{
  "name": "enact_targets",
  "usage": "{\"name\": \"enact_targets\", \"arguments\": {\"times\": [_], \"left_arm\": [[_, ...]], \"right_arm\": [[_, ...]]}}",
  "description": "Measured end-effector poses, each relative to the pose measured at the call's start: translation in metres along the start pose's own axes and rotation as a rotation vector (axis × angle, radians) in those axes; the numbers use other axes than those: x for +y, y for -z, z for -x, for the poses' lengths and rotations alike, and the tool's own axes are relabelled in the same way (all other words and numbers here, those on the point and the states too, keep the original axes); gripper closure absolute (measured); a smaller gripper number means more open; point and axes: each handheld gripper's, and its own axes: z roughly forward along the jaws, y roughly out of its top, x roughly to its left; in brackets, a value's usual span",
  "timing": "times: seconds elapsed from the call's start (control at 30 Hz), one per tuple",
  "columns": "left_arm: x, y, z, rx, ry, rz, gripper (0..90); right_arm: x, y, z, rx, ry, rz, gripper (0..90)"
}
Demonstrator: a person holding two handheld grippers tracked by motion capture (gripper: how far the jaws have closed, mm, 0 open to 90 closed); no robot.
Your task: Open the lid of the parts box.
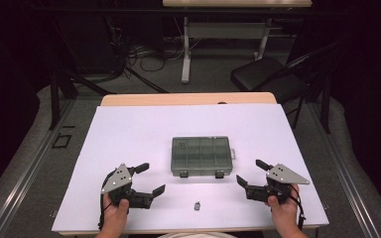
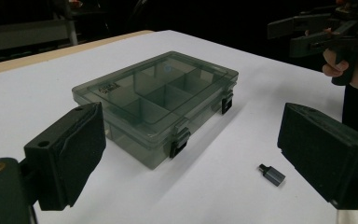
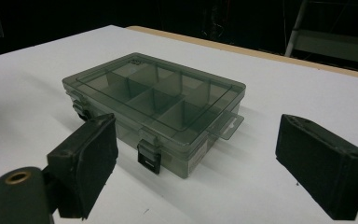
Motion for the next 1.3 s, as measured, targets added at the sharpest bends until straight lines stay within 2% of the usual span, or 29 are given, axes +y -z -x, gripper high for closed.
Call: {"name": "enact_targets", "arguments": {"times": [0.17,0.2,0.27,0.33,0.37,0.4,0.43,0.5,0.53,0.57,0.67,0.7,0.8,0.87,0.93,0.97,1.03,1.1,1.13,1.2,1.23,1.3], "left_arm": [[-0.001,0.001,0.000,0.001,-0.003,-0.006,8.3],[-0.001,0.002,0.000,0.004,0.008,-0.007,8.4],[-0.001,0.003,0.000,0.018,0.021,0.004,8.3],[0.000,0.004,0.000,0.024,0.023,0.004,8.3],[0.000,0.003,0.000,0.043,0.025,-0.007,8.3],[0.000,0.003,0.000,0.043,0.025,-0.007,8.3],[0.001,0.003,0.000,0.039,0.028,-0.015,8.3],[0.001,0.003,0.000,0.037,0.032,-0.029,8.2],[0.002,0.002,0.000,0.046,0.036,-0.032,7.8],[0.003,0.000,-0.001,0.073,0.055,-0.040,5.6],[0.003,-0.003,-0.002,0.080,0.077,-0.062,0.0],[0.003,-0.004,-0.002,0.079,0.099,-0.071,0.3],[0.005,-0.008,0.000,0.086,0.118,-0.083,0.3],[0.005,-0.013,0.003,0.079,0.117,-0.098,0.3],[0.006,-0.015,0.005,0.080,0.117,-0.115,0.3],[0.009,-0.020,0.009,0.082,0.102,-0.137,0.5],[0.010,-0.022,0.011,0.082,0.096,-0.148,6.4],[0.015,-0.027,0.012,0.073,0.097,-0.153,9.6],[0.019,-0.033,0.012,0.078,0.097,-0.160,15.9],[0.024,-0.038,0.010,0.089,0.092,-0.170,16.1],[0.026,-0.040,0.010,0.092,0.108,-0.164,18.5],[0.030,-0.044,0.009,0.097,0.107,-0.157,24.0]], "right_arm": [[0.001,-0.001,0.002,0.019,-0.029,-0.018,12.8],[0.001,-0.002,0.002,0.047,-0.050,-0.022,13.1],[0.000,-0.002,0.002,0.068,-0.064,-0.034,12.8],[0.000,-0.003,0.001,0.091,-0.075,-0.037,10.3],[0.000,-0.003,0.001,0.109,-0.077,-0.035,7.6],[0.000,-0.003,0.001,0.109,-0.077,-0.035,7.6],[0.001,-0.002,0.001,0.128,-0.075,-0.041,2.4],[0.001,-0.002,0.000,0.118,-0.069,-0.047,2.4],[0.002,-0.004,-0.003,0.083,-0.057,-0.063,2.7],[0.002,-0.004,-0.005,0.061,-0.045,-0.076,2.8],[0.002,-0.006,-0.008,0.040,-0.041,-0.082,2.8],[0.002,-0.007,-0.010,0.023,-0.030,-0.089,2.8],[0.001,-0.008,-0.013,0.006,-0.022,-0.118,2.7],[0.000,-0.007,-0.015,0.000,-0.019,-0.131,3.9],[0.000,-0.005,-0.016,-0.003,-0.019,-0.130,9.1],[0.000,-0.005,-0.017,-0.011,-0.008,-0.131,11.3],[0.002,-0.007,-0.018,-0.016,0.003,-0.140,14.6],[0.003,-0.009,-0.018,-0.010,-0.006,-0.138,14.6],[0.005,-0.012,-0.019,0.007,-0.011,-0.175,15.9],[0.007,-0.016,-0.022,0.012,0.003,-0.198,18.8],[0.009,-0.018,-0.023,0.012,0.016,-0.207,21.2],[0.012,-0.020,-0.025,0.014,0.034,-0.206,27.3]]}}
